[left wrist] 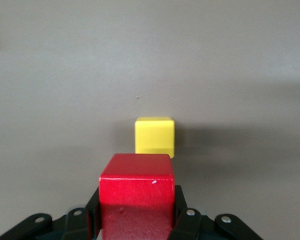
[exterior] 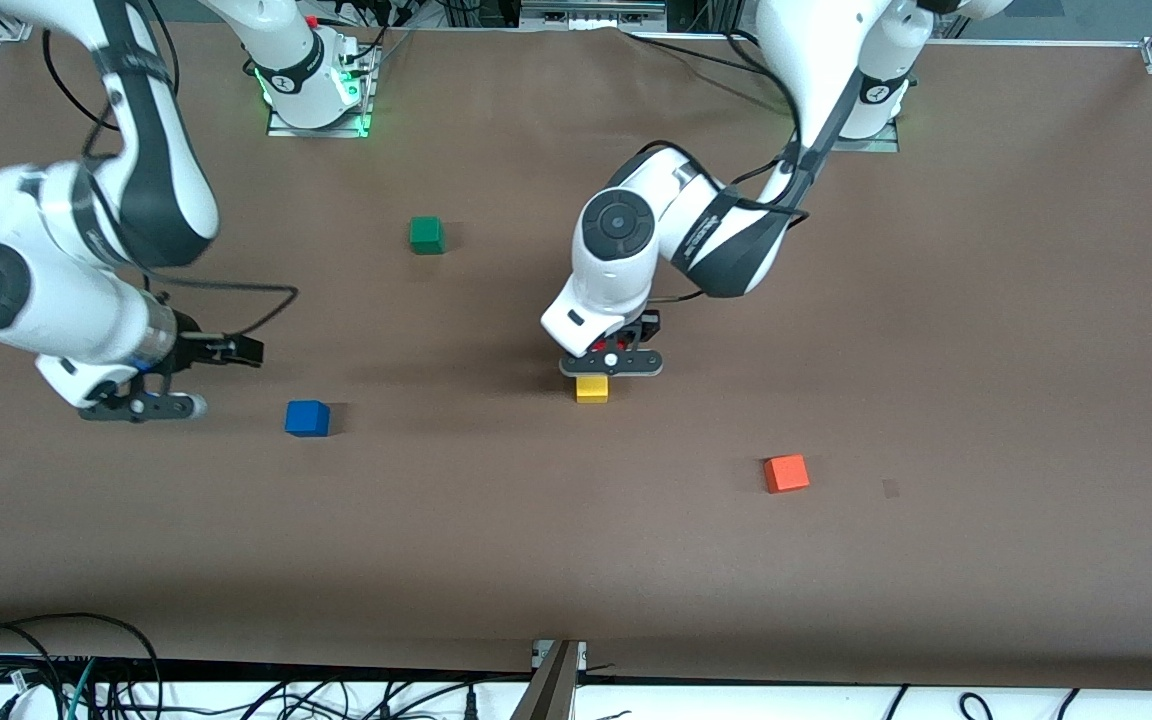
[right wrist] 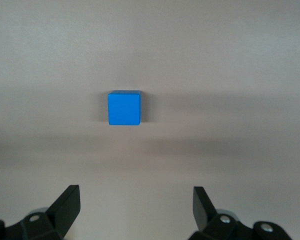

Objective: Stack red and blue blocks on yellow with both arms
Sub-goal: 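Place the red cube on the yellow cube while the right gripper grasps blue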

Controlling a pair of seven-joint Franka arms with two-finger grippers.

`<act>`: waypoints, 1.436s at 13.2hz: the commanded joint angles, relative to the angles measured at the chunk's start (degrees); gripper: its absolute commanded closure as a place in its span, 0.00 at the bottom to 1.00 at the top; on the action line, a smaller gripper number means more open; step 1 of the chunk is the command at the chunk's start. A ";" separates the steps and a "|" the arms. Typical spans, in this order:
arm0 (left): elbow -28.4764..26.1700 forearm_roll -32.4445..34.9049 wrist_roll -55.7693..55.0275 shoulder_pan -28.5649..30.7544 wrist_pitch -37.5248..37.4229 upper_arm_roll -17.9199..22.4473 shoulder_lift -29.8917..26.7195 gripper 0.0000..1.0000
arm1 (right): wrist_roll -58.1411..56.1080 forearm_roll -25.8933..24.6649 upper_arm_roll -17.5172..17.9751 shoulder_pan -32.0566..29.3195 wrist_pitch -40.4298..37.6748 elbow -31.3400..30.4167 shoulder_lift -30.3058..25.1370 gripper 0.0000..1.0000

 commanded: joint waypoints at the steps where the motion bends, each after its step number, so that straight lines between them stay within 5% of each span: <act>1: 8.34 -0.53 -0.18 -1.68 -0.98 1.00 5.93 0.65 | -1.74 1.25 0.05 0.00 3.85 0.92 3.85 0.00; 12: 7.82 1.93 2.29 -1.95 0.95 1.44 10.24 0.64 | -2.01 4.60 0.58 1.05 22.59 0.48 17.05 0.02; 19: 7.91 2.02 1.84 -1.95 0.95 1.44 10.51 0.62 | -2.01 6.89 0.58 1.05 22.24 -0.13 17.23 0.49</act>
